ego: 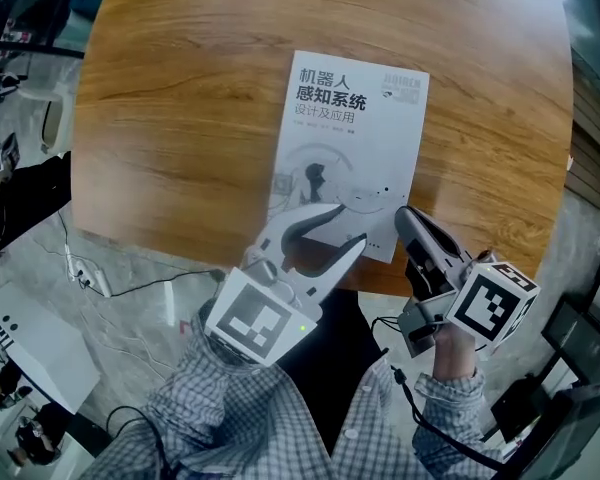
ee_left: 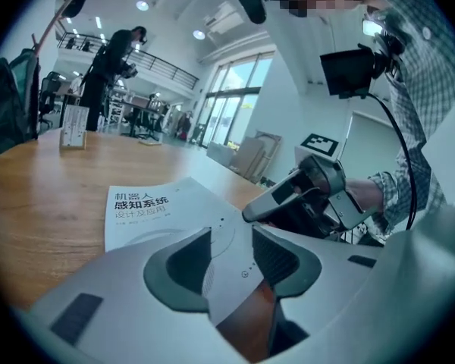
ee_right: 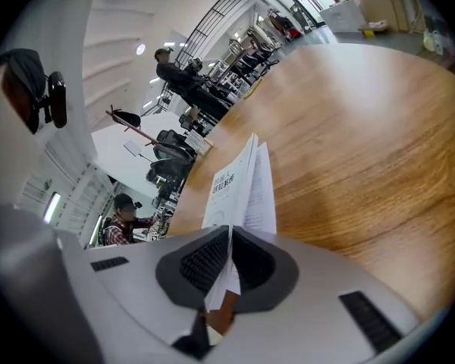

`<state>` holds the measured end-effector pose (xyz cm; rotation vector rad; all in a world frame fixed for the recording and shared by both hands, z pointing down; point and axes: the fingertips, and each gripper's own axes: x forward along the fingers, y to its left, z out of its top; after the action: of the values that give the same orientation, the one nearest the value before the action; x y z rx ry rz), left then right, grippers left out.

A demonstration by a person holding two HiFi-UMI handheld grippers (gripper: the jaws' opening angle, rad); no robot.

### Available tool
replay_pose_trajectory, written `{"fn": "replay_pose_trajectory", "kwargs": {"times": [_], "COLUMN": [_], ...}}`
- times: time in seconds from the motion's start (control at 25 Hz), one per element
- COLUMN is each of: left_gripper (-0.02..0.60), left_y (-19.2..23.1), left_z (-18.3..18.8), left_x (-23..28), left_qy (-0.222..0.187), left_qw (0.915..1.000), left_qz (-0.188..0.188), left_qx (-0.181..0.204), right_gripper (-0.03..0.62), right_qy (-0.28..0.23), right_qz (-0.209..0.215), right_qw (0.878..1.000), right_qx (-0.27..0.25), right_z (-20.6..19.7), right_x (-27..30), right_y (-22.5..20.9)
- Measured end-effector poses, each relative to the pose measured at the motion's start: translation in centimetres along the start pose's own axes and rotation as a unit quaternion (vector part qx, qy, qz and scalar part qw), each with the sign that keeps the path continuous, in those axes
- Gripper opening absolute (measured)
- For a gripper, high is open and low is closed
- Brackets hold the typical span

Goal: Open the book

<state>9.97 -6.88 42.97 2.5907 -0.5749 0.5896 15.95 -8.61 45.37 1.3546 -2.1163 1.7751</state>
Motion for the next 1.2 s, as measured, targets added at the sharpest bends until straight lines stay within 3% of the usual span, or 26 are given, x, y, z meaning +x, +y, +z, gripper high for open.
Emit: {"fn": "replay_pose_trajectory", "kwargs": {"times": [0.08,0.16,0.32,0.48,0.72,0.8,0.84,1.04,1.2], "left_gripper": [0.219,0.301,0.308,0.313,0.311,0.281,0.224,0.054,0.040], "left_y": [-1.2,-2.2,-3.2,-4.2,-2.9,-2.7,-2.7,-1.9,-1.3], "left_z": [-0.2,-0.2,0.0,-0.5,-1.0,-0.7,-0.6,0.4,1.4], "left_x": [0.1,0.4,0.7,0.3,2.0,2.2,2.2,0.9,-0.8], "left_qy": [0.030,0.051,0.077,0.092,0.096,0.098,0.098,0.067,0.047], "left_qw": [0.9991,0.9946,0.9767,0.9709,0.9518,0.9477,0.9488,0.9593,0.9624], "left_qz": [0.003,0.020,0.059,0.053,0.106,0.114,0.113,0.139,0.157], "left_qx": [0.030,0.088,0.191,0.215,0.271,0.281,0.278,0.237,0.217], "right_gripper": [0.029,0.028,0.023,0.023,0.023,0.023,0.023,0.023,0.023], "right_qy": [-0.004,-0.006,-0.006,-0.011,-0.008,-0.009,-0.010,-0.011,-0.012], "right_qz": [0.008,0.011,0.009,0.020,0.037,0.041,0.041,0.058,0.078], "right_qw": [1.000,1.000,1.000,0.999,0.999,0.999,0.999,0.998,0.997], "right_qx": [0.008,0.009,0.014,0.024,0.023,0.023,0.022,0.021,0.001], "right_z": [0.2,0.4,0.2,0.6,0.8,0.9,0.9,1.1,1.3], "right_x": [-0.2,-0.3,-0.4,-0.4,-0.3,-0.2,-0.2,-0.1,0.2], "right_y": [0.7,1.4,1.7,2.3,3.5,3.9,4.0,5.2,7.4]}}
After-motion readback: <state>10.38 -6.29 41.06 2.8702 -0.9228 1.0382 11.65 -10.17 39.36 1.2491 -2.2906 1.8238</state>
